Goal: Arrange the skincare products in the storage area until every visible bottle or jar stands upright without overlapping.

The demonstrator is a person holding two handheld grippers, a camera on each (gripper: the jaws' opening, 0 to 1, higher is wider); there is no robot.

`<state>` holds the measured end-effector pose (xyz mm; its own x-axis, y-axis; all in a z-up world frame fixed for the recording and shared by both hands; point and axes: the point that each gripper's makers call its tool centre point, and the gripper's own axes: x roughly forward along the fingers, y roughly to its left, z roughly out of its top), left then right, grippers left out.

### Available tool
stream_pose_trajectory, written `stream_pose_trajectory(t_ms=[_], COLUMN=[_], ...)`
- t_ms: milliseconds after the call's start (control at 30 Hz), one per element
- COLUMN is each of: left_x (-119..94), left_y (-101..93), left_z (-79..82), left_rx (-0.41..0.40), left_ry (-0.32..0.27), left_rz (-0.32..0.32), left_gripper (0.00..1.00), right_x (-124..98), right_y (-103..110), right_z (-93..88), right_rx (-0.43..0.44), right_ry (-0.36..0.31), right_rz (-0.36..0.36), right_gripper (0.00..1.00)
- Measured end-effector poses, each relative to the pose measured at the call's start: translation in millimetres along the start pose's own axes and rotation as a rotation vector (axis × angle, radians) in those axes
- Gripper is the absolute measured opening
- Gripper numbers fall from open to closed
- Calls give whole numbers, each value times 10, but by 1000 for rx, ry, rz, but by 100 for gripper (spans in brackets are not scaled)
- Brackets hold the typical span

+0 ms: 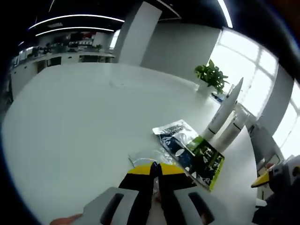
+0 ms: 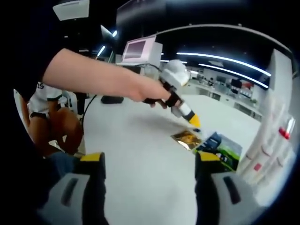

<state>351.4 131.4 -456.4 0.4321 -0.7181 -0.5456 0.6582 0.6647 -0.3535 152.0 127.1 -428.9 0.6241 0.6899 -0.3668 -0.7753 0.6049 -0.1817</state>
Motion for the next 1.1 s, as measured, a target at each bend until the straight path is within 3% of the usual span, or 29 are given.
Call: stream_pose_trajectory(t_ms=[167, 300, 567, 800, 1100], left_x=[110, 173, 120, 137, 132], left_y=[105, 126, 214, 199, 139], left_z=[35, -37, -52, -19, 27], left_rx=[13, 31, 87, 45, 60], left_ry=[16, 43, 48, 20, 13], left_rz=[16, 21, 78, 68, 60], left_gripper=[2, 2, 0, 2, 2], right_x=[-16, -29, -10, -14, -53], right_y=[-20, -43, -48, -29, -88], right_z=[15, 9, 2, 3, -11], right_rx=[-4, -3, 7, 6, 19], right_ry=[-1, 1, -3, -4, -6], right_rz=[-5, -9, -2, 3, -18], right_gripper=[78, 78, 77, 77, 77])
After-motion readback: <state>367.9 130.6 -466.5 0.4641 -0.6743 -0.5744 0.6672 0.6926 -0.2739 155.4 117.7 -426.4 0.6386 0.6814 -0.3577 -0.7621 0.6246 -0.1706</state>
